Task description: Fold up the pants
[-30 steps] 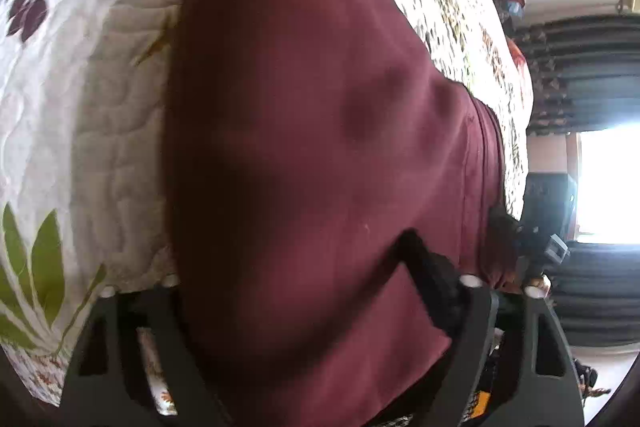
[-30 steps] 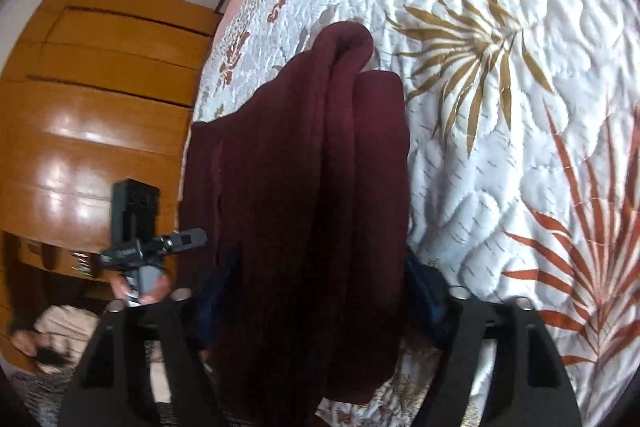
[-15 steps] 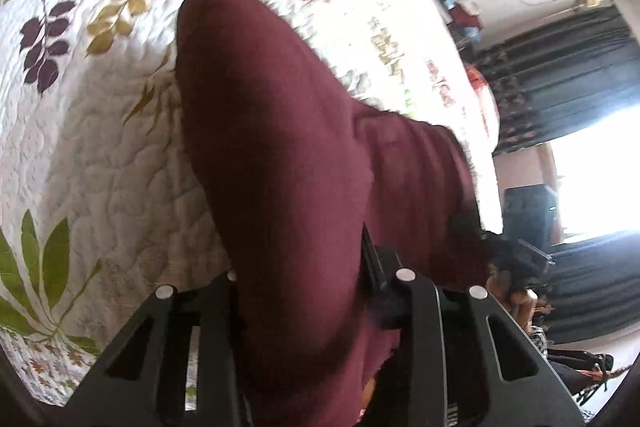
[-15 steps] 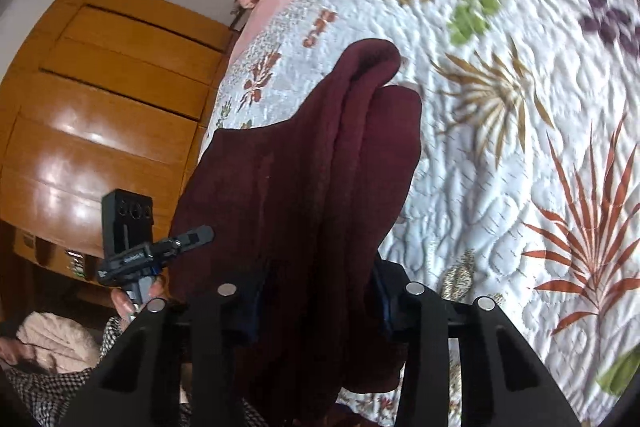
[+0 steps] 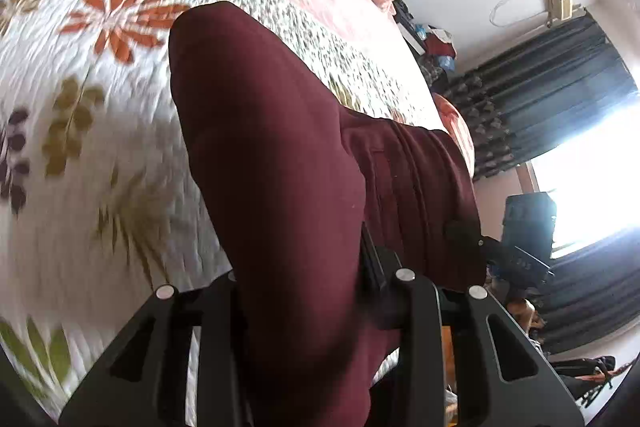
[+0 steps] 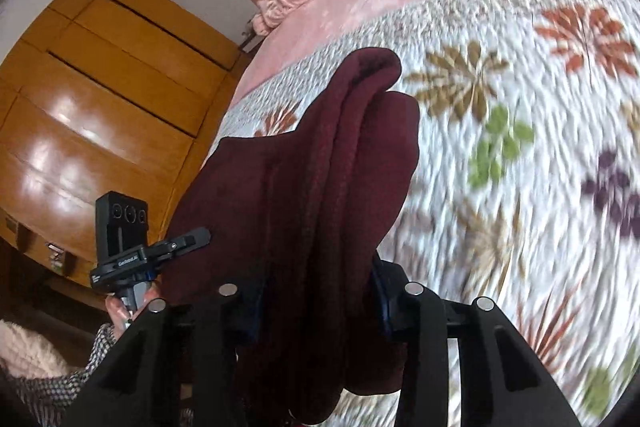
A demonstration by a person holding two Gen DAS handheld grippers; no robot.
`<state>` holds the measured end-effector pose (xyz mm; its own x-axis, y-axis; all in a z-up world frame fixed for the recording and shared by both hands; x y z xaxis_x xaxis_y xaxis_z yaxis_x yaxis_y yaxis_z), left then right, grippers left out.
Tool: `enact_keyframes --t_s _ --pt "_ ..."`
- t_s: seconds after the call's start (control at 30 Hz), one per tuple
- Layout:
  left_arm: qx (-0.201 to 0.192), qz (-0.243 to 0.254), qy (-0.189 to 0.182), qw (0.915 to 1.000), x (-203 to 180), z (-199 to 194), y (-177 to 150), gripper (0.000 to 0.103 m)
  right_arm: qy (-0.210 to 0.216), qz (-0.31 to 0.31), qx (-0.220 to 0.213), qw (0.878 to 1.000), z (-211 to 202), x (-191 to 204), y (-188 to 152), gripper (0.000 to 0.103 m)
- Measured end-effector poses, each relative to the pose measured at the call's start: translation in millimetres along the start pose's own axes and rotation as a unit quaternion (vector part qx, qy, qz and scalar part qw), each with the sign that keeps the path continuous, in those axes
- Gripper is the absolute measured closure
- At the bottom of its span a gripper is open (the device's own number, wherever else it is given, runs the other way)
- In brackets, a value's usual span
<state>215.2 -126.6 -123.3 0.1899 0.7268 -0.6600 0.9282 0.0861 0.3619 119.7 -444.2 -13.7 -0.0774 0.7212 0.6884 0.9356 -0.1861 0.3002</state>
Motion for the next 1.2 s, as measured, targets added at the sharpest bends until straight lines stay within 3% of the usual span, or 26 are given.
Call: enact_keyframes --t_s 0.23,0.37,0.63,0.7,0.8,0.83,0.9,1.0,1.2 --pt "0.006 0.004 0.047 0.9989 21 47 51 0.071 -0.029 0.026 0.014 0.999 50 -30 47 0.062" --pt "0.022 0.003 0.076 0.9968 45 73 55 0.07 -0.057 0.043 0.029 0.997 80 -59 46 0.062" --pt "0.033 0.013 0.073 0.9967 60 87 54 0.065 -0.061 0.057 0.025 0.996 88 -83 34 0.06" --pt "0.033 0.014 0.074 0.9966 71 87 45 0.061 -0.066 0.058 0.027 0.996 92 -89 35 0.056" --pt "0.032 0.021 0.089 0.9953 80 79 34 0.052 -0.065 0.078 0.031 0.994 93 -95 28 0.039" --pt "0.031 0.019 0.093 0.9951 81 79 35 0.046 -0.062 0.084 0.03 0.994 90 -96 25 0.036" --pt "0.028 0.014 0.123 0.9919 86 70 32 0.024 -0.059 0.087 0.028 0.994 82 -94 19 0.034" --pt "0.02 0.031 0.15 0.9879 87 52 24 0.017 -0.066 0.067 0.026 0.995 67 -88 4 0.021" --pt "0.003 0.026 0.182 0.9829 94 33 -5 0.013 -0.075 0.073 0.01 0.994 54 -88 -22 0.02"
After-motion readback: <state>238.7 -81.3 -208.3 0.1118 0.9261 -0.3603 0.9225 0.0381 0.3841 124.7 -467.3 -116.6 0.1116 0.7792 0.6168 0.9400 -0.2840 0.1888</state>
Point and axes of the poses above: each gripper's, at about its wrist camera, not at the fingertips, and z roughly the way its jaws point, x to its left, y to its top, the point moved 8 cm from there along z, roughly the way its jaws point, and after that the axes turned 2 degrees about z, right-handed, at the moved point
